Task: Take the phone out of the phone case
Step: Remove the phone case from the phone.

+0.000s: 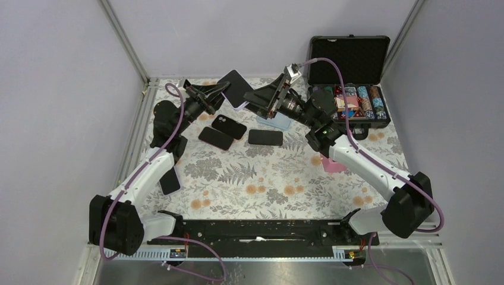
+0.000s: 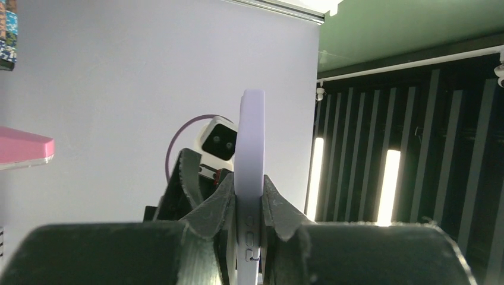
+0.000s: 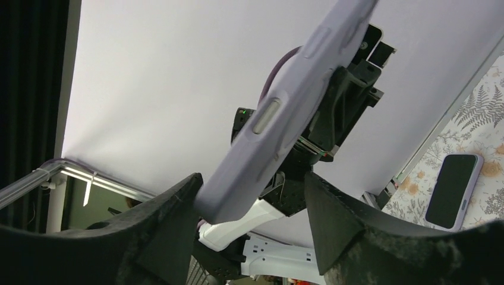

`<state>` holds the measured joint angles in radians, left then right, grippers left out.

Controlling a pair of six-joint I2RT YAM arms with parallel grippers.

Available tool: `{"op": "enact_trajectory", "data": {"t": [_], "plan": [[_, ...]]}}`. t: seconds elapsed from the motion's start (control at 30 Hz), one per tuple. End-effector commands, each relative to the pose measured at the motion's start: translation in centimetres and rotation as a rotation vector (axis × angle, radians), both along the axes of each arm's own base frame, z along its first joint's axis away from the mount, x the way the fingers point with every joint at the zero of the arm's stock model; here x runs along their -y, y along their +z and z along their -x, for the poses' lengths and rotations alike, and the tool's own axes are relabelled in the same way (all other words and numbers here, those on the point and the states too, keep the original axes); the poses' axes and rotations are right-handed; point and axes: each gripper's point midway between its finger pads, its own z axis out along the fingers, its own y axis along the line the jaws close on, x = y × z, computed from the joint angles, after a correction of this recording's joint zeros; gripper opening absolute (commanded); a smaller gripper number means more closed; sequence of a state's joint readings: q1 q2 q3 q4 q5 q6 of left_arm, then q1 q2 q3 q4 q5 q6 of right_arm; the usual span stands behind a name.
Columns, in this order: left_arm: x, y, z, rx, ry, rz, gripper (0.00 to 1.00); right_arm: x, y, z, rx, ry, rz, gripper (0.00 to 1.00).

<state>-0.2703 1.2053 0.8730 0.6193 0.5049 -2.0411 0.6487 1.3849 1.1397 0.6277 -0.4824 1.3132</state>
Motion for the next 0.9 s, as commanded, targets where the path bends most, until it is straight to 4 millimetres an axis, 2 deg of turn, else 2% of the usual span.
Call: {"op": "enact_trajectory", "data": {"t": [0.0, 0.17, 0.3, 0.4, 0.5, 0.6, 0.73, 0.87], "plan": [[-0.8, 3.9, 2.1, 0.111, 0.003, 0.015, 0.0, -0.2, 1.9, 1.1, 0.041, 0.035, -0.006, 0.68], [-1.3, 3.7, 2.1, 0.108, 0.01, 0.012, 0.0, 0.1, 2.0, 1.1, 0.035, 0.023, -0.048, 0.59], [-1.7, 3.4, 2.3, 0.09, 0.0, 0.023, 0.0, 1.2, 4.0, 1.3, 0.071, 0.008, -0.203, 0.63], [-2.2, 3.3, 2.7, 0.097, -0.005, 0.015, 0.0, 0.9, 3.7, 1.2, 0.063, 0.011, -0.163, 0.66], [-2.6, 2.9, 2.8, 0.088, 0.001, 0.007, 0.0, 0.7, 2.8, 0.9, 0.033, 0.005, -0.125, 0.61], [-2.9, 2.7, 3.0, 0.09, 0.004, 0.008, 0.0, 0.7, 2.5, 0.6, 0.007, 0.005, -0.151, 0.51], [-2.8, 2.9, 3.1, 0.092, -0.003, 0.01, 0.0, 0.4, 2.8, 0.6, 0.008, 0.036, -0.179, 0.29], [-2.4, 2.6, 2.9, 0.043, -0.042, 0.004, 0.0, 0.3, 4.2, 1.2, 0.047, 0.067, -0.225, 0.09]]}}
